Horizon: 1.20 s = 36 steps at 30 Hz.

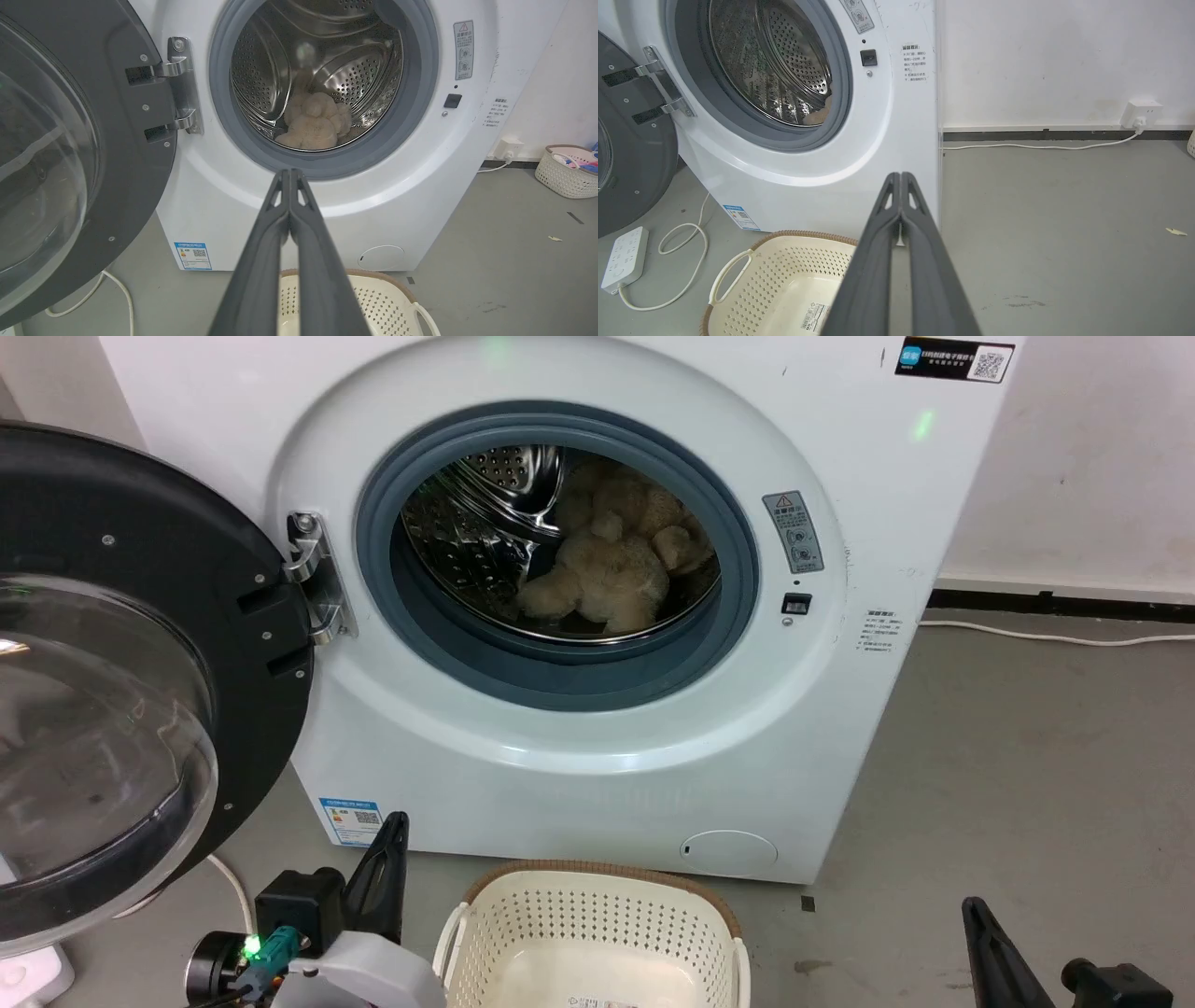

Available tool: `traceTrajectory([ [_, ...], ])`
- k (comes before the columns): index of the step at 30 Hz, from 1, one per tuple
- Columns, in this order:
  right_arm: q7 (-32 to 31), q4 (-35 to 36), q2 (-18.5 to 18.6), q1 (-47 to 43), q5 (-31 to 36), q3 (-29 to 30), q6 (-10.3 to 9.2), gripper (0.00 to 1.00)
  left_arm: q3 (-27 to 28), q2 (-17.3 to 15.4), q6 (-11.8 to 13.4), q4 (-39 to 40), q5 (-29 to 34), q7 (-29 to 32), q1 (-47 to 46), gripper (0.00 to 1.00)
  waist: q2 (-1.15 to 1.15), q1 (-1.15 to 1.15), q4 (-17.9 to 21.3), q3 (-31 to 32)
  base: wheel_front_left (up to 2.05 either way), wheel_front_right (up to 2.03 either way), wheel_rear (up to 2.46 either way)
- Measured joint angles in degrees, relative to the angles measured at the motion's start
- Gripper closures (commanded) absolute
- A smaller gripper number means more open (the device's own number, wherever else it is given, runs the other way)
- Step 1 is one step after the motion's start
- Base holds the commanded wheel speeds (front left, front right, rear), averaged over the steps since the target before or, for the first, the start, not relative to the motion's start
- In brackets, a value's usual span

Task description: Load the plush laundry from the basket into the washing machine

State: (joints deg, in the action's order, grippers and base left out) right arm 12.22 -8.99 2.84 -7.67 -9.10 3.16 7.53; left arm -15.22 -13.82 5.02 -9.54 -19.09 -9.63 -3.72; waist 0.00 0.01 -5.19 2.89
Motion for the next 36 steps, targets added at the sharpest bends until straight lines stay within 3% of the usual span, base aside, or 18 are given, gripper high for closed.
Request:
traceTrajectory([
  [36, -4.26, 2.94, 0.0, 2.35, 2.99, -1.14, 0.0, 1.0, 5.25, 3.79, -1.67, 3.25, 6.51, 3.14, 1.14, 1.0, 0.0, 0.0, 1.84, -1.02, 0.0, 0.0, 0.0],
])
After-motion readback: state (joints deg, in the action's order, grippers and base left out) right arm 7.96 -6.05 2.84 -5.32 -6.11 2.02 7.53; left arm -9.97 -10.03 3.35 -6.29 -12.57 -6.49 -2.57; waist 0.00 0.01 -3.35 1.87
